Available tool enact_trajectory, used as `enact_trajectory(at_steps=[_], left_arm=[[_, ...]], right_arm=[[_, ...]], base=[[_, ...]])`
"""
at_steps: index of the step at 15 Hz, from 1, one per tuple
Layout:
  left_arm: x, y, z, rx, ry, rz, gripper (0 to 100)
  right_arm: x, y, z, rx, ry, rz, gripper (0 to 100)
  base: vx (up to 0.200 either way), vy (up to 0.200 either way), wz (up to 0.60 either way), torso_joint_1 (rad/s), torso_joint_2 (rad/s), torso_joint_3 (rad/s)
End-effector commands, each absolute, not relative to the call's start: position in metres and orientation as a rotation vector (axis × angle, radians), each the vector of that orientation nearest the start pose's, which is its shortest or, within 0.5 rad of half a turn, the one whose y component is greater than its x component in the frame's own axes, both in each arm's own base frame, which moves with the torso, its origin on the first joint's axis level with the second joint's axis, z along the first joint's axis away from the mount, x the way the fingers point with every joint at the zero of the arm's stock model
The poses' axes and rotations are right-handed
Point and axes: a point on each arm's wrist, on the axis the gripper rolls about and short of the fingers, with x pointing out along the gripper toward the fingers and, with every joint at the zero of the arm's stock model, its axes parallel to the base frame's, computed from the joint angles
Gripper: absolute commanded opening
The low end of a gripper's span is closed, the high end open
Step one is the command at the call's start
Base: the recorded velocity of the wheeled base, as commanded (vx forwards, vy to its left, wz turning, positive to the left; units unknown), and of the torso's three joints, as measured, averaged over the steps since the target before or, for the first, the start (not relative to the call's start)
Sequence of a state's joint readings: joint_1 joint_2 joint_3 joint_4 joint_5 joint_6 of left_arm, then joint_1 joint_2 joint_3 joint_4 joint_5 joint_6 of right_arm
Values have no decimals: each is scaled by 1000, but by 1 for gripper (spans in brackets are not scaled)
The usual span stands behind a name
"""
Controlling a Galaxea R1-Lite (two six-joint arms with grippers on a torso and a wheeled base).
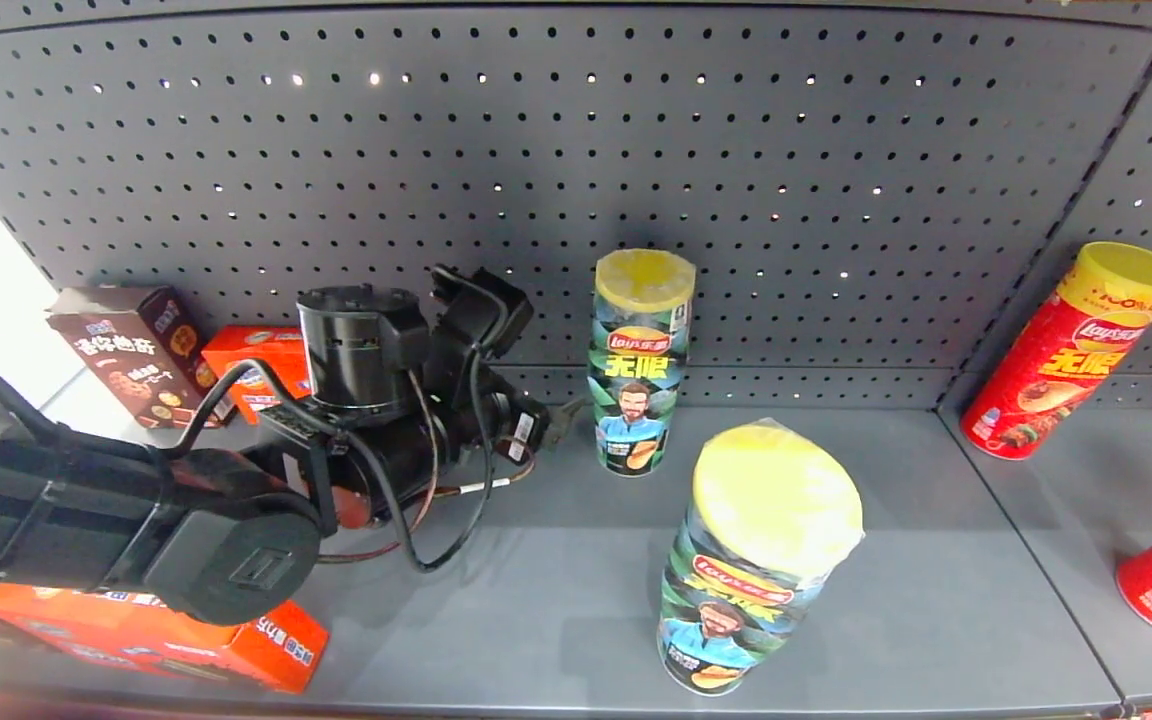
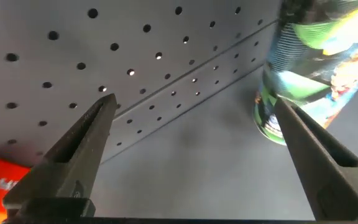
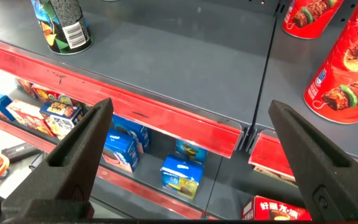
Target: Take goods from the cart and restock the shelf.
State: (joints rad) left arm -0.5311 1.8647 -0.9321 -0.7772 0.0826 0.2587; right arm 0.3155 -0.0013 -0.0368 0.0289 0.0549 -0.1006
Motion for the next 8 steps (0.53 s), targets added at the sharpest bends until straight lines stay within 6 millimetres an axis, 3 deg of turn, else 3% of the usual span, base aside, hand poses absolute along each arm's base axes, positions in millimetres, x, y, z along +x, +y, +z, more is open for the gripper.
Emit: enact_trajectory(at_steps=[1, 8], left_arm=[[312, -179, 168, 306, 110, -463, 100], [323, -187, 165, 301, 103, -464, 100]], right_arm=[[-25, -7, 83, -99, -26, 371, 100], [-25, -7, 83, -99, -26, 371, 100]], base=[[0, 0, 0, 0, 0, 0], [0, 0, 0, 0, 0, 0]])
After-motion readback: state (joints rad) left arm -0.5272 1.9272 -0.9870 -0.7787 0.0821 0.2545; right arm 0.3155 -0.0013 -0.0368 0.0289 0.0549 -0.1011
